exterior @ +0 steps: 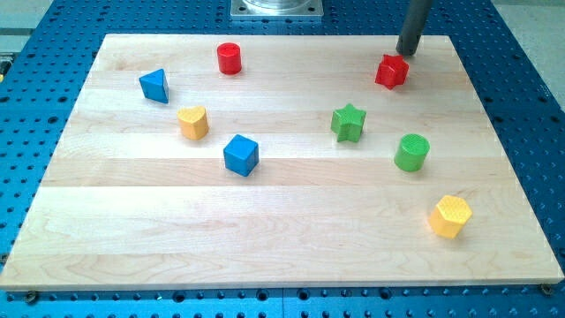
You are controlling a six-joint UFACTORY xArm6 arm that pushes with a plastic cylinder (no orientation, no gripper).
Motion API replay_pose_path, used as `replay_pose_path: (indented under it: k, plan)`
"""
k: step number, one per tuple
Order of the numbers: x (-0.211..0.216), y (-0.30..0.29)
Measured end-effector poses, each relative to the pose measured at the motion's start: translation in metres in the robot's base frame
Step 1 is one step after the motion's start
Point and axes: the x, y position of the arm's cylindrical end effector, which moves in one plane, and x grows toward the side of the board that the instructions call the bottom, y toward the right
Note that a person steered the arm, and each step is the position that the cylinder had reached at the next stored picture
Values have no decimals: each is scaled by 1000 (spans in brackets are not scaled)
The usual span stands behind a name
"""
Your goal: Put your arm at the bottom right of the red star
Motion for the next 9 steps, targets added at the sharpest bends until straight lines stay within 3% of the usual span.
replay_pose_path:
  k: [3,7,9]
  plan:
    - [0,-1]
    - [108,14]
    - [118,14]
